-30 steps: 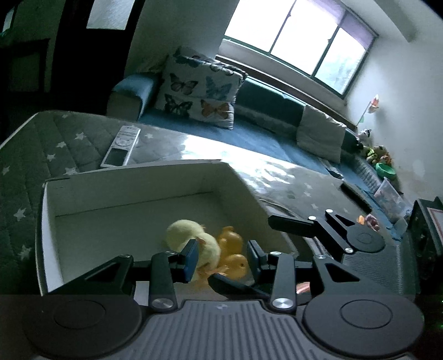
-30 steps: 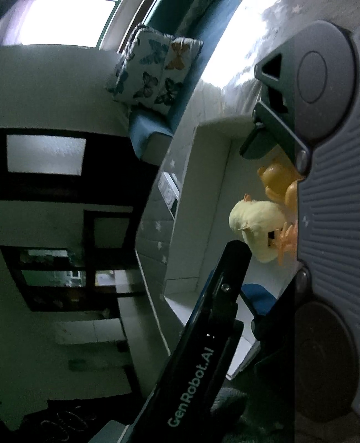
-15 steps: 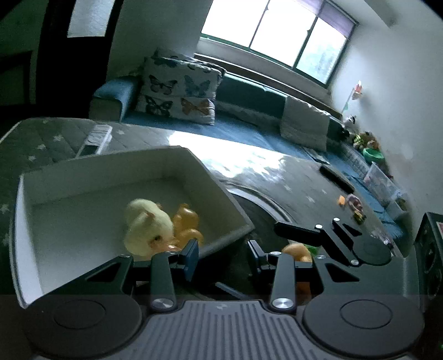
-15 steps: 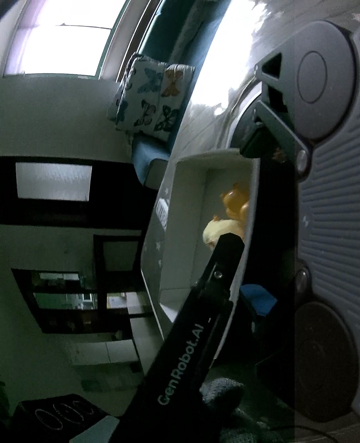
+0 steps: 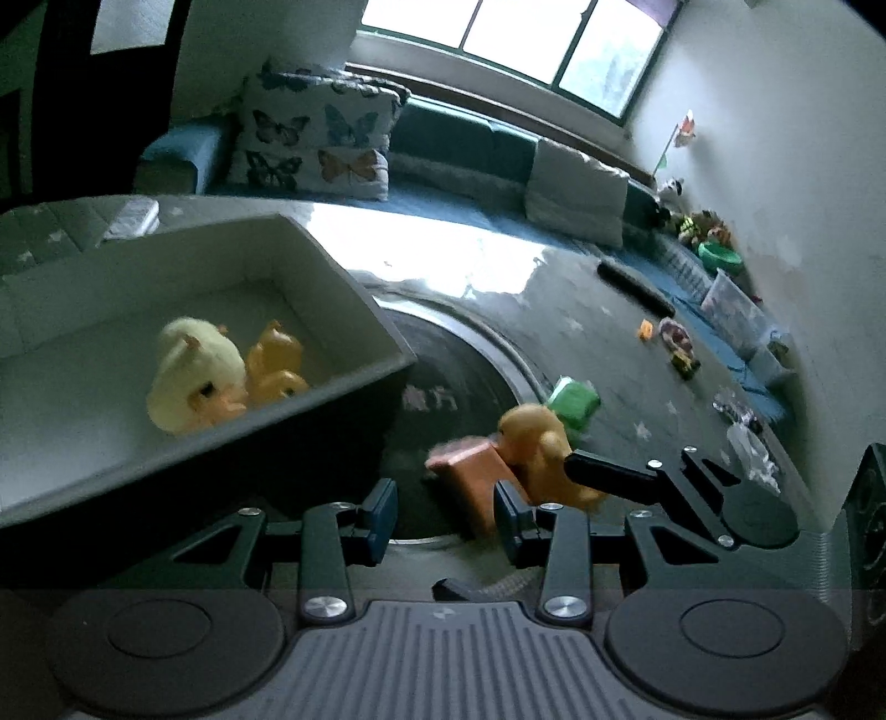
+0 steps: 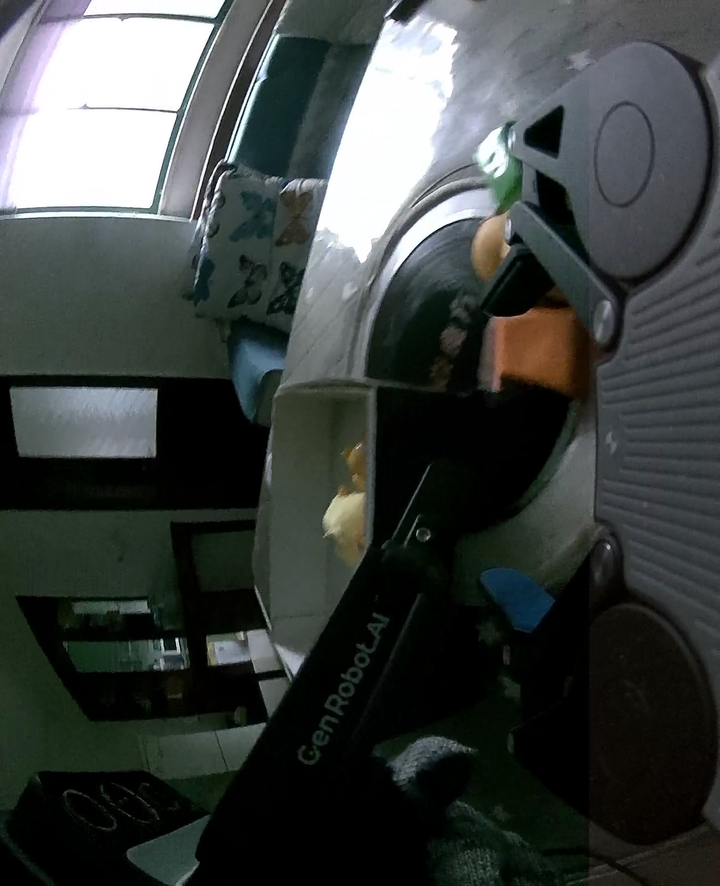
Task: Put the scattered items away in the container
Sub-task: 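Move both grippers to the orange plush dinosaur and grasp it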
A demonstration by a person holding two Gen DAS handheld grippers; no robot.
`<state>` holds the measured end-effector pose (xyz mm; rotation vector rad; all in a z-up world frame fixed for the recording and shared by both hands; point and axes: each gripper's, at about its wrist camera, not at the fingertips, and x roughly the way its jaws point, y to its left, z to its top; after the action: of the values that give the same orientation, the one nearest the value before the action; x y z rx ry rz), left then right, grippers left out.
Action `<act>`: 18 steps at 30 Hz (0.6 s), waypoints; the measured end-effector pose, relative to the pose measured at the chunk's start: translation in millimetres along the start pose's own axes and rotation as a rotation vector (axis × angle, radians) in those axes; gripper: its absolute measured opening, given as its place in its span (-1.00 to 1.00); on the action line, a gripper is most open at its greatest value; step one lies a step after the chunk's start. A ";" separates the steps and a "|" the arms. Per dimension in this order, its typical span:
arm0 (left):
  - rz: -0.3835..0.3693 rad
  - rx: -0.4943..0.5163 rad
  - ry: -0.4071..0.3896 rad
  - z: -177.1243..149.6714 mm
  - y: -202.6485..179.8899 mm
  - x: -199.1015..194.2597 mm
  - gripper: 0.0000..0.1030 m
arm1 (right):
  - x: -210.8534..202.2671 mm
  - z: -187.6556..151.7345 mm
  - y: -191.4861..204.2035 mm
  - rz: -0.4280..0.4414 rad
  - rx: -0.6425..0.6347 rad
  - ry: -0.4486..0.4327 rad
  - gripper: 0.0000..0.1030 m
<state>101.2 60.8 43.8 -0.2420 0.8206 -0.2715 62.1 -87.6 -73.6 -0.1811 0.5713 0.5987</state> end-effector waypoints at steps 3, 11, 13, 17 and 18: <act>-0.003 -0.001 0.021 -4.6 -3.9 6.5 -0.20 | -4.5 -8.5 -5.4 -0.017 0.029 0.009 0.92; -0.024 0.013 0.069 -11.3 -18.9 22.7 -0.20 | -10.9 -30.1 -26.0 -0.065 0.104 0.030 0.88; -0.031 0.019 0.076 -11.1 -22.7 25.3 -0.20 | -13.2 -33.0 -33.7 -0.080 0.118 0.026 0.85; -0.057 0.020 0.077 -7.3 -29.5 30.2 -0.20 | -21.5 -34.0 -41.7 -0.095 0.148 0.001 0.84; -0.061 0.018 0.077 -5.4 -30.3 31.6 -0.20 | -23.3 -33.9 -42.6 -0.106 0.152 -0.003 0.83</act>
<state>113.3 21.4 28.2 -0.2409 0.8878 -0.3475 55.5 -144.5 -88.8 -0.0664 0.5979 0.4505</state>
